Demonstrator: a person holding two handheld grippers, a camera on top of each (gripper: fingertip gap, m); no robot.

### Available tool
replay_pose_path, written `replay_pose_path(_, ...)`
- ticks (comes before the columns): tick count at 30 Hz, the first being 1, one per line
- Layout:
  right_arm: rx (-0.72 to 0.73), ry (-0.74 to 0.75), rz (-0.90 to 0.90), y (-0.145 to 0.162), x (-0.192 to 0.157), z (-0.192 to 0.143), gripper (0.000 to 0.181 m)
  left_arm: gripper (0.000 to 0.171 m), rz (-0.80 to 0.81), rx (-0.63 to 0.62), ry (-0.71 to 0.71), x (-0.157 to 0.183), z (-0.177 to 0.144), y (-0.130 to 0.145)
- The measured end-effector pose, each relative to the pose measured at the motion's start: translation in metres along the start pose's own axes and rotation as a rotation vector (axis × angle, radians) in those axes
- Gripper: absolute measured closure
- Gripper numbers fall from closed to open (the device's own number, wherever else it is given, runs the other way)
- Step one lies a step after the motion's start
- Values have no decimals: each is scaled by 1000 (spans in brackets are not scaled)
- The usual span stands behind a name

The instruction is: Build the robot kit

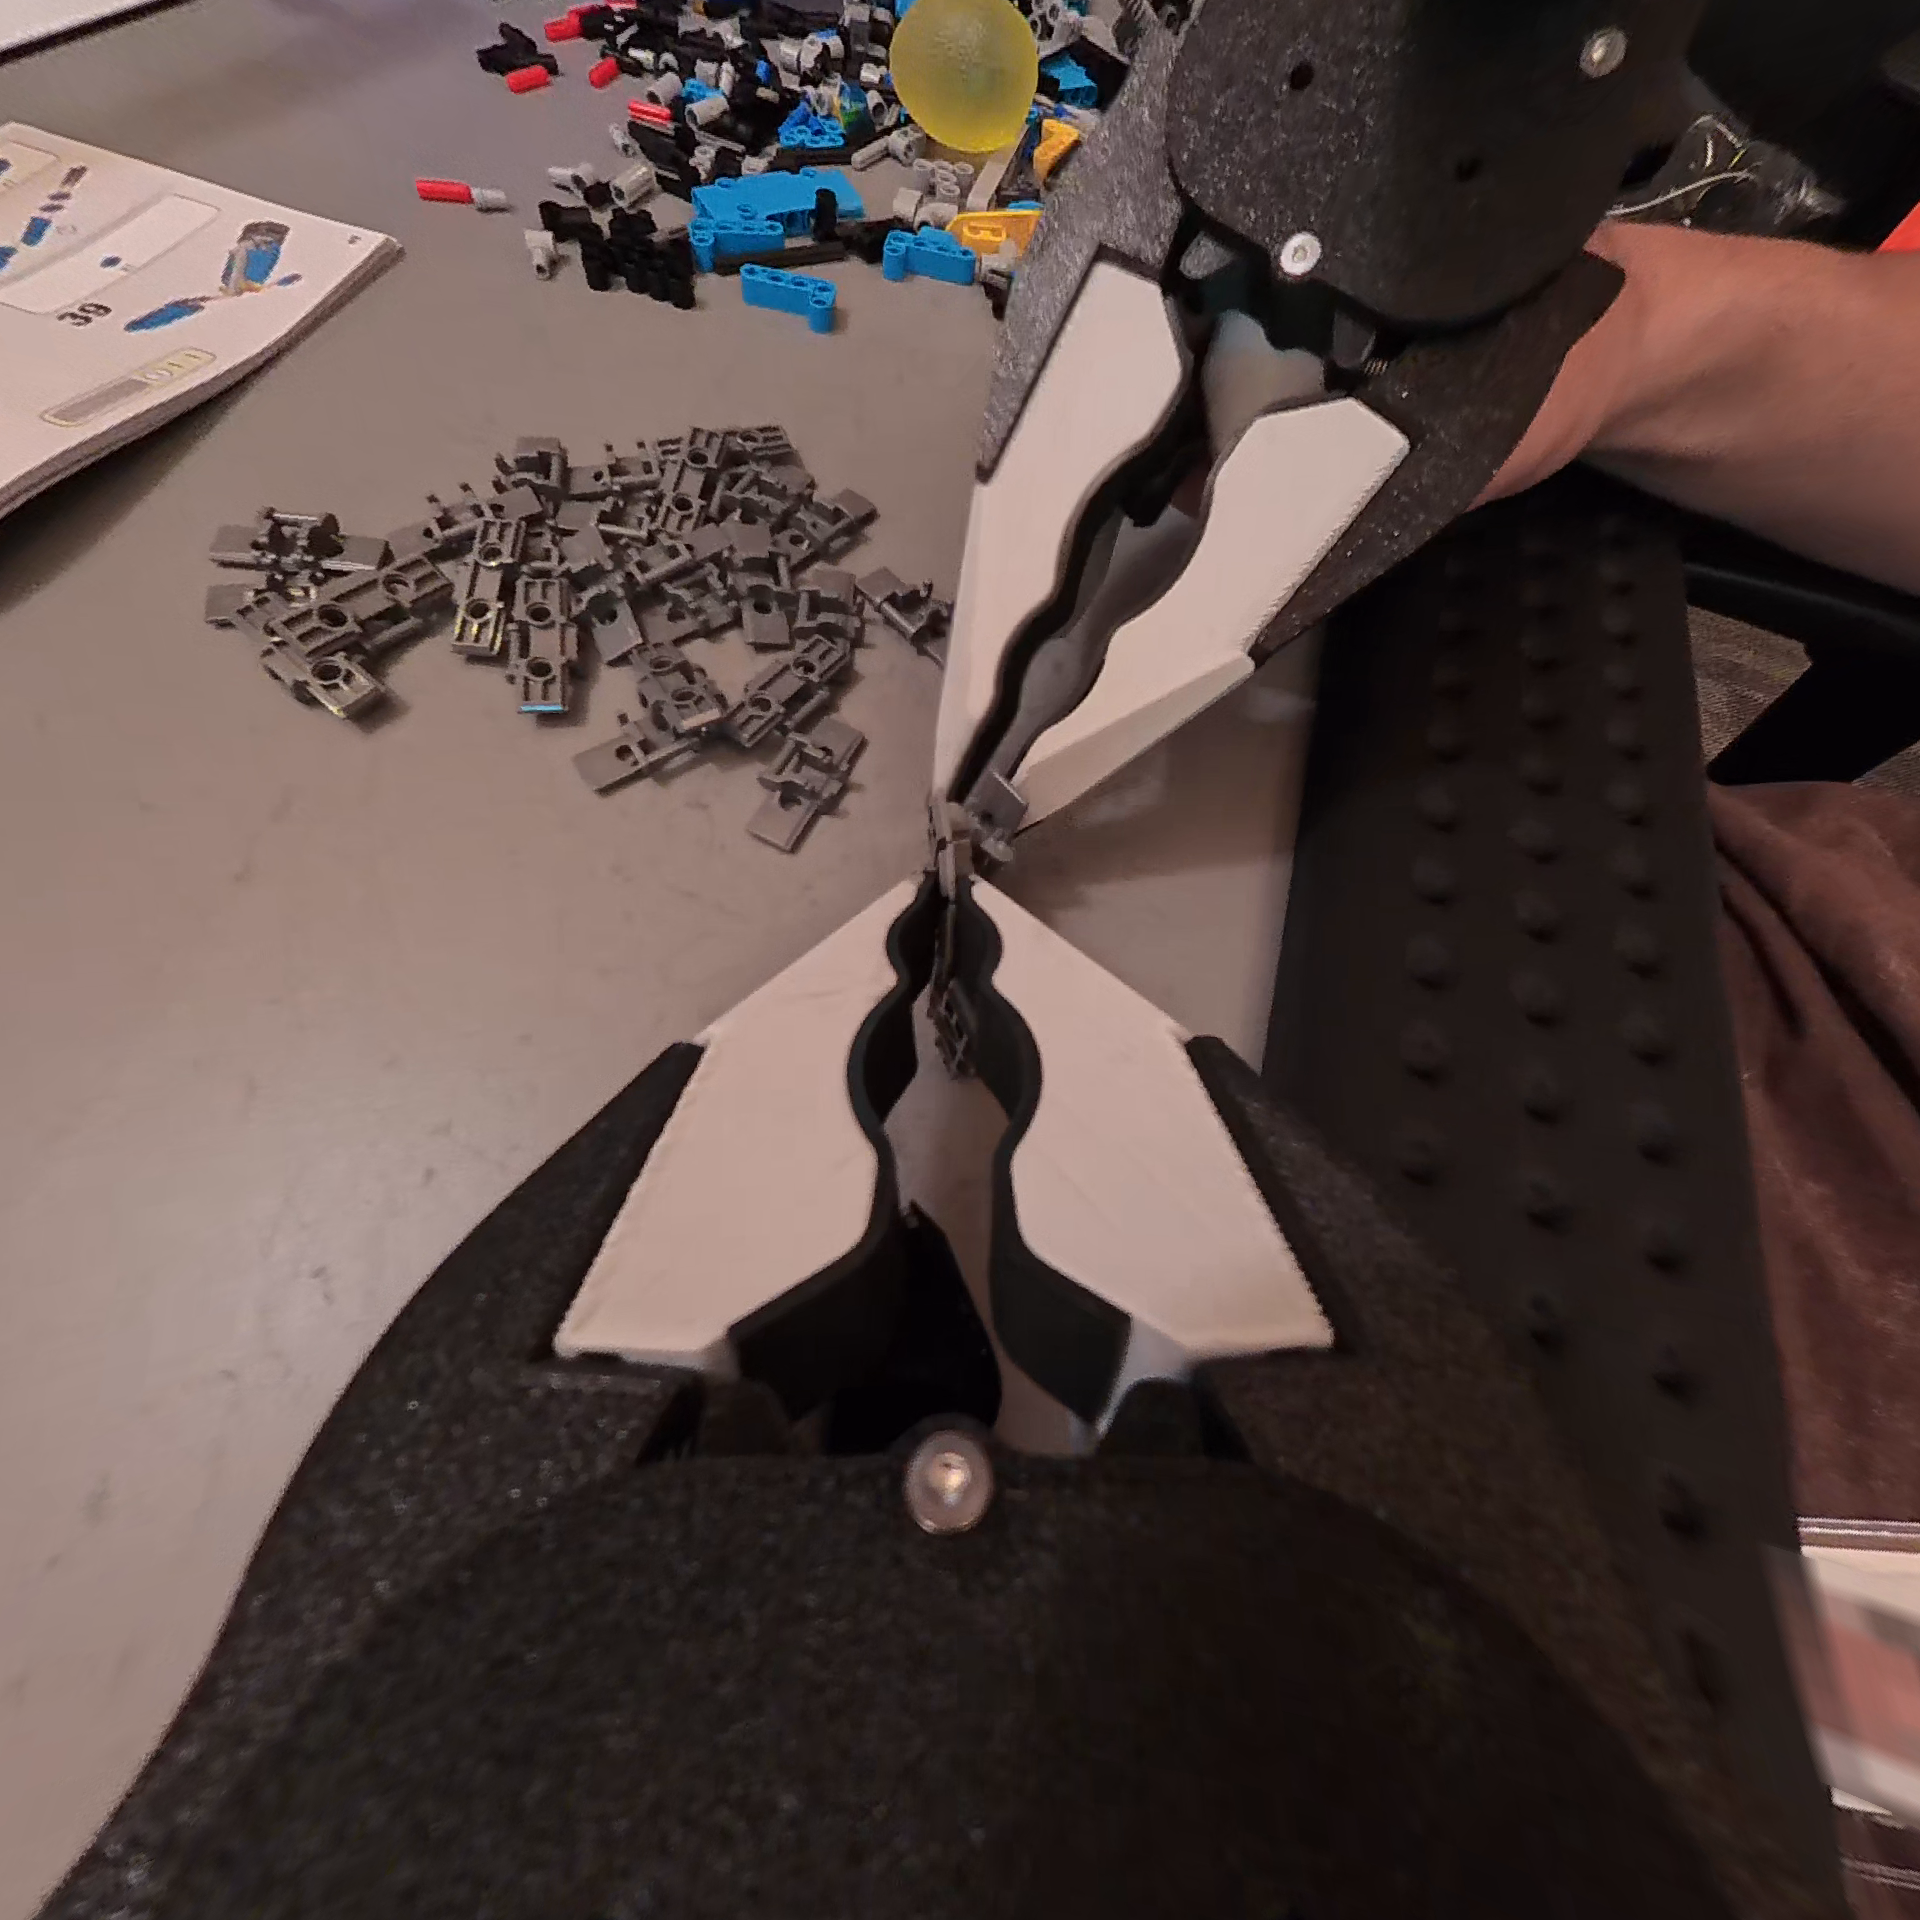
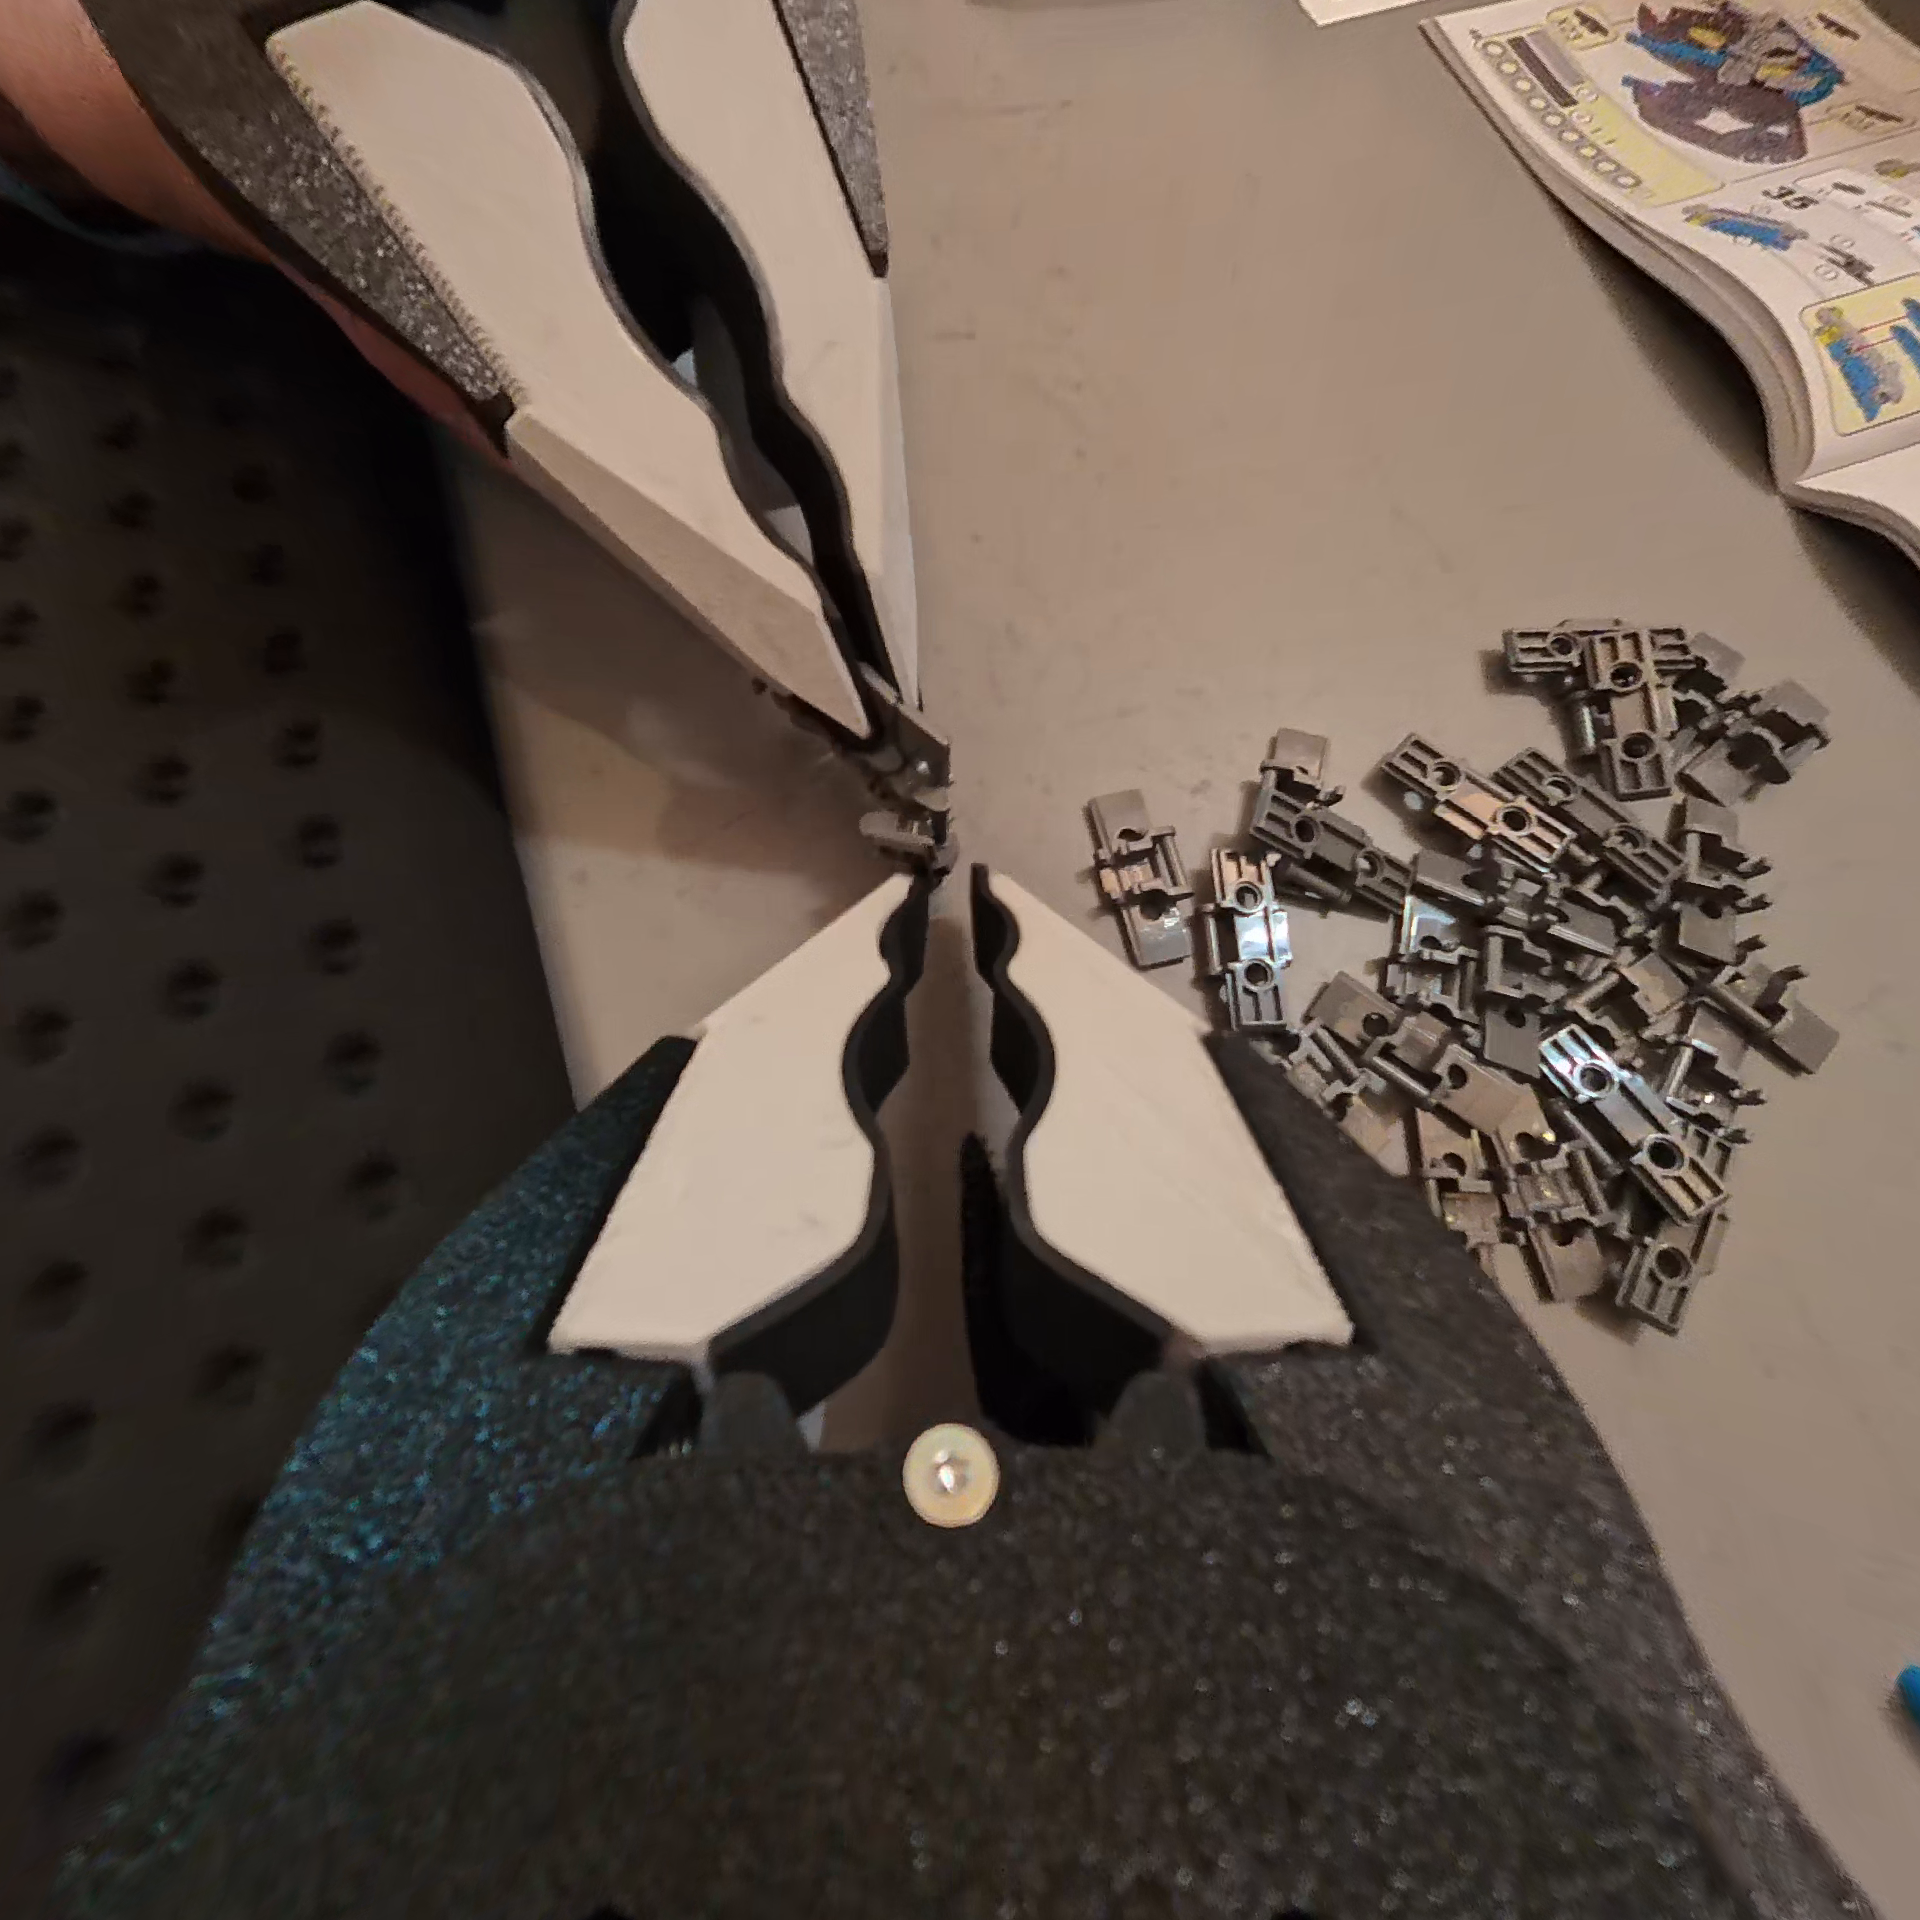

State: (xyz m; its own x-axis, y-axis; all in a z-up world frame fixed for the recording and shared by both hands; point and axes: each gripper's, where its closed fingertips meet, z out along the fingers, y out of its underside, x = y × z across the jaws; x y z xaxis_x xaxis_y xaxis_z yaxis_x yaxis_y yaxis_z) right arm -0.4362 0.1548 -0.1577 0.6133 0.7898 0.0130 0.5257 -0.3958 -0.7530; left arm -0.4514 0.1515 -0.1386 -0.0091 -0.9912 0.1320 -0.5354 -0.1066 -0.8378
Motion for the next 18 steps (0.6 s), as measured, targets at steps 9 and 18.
replay_pose_path(9, 34, -64, 26, -9, -12, -2, 181, 169, -15, -8, -11, -4, 0, 2)
replay_pose_path(18, -25, 37, -24, -8, -10, -1, 168, 169, -17, -21, -19, -6, 0, 4)
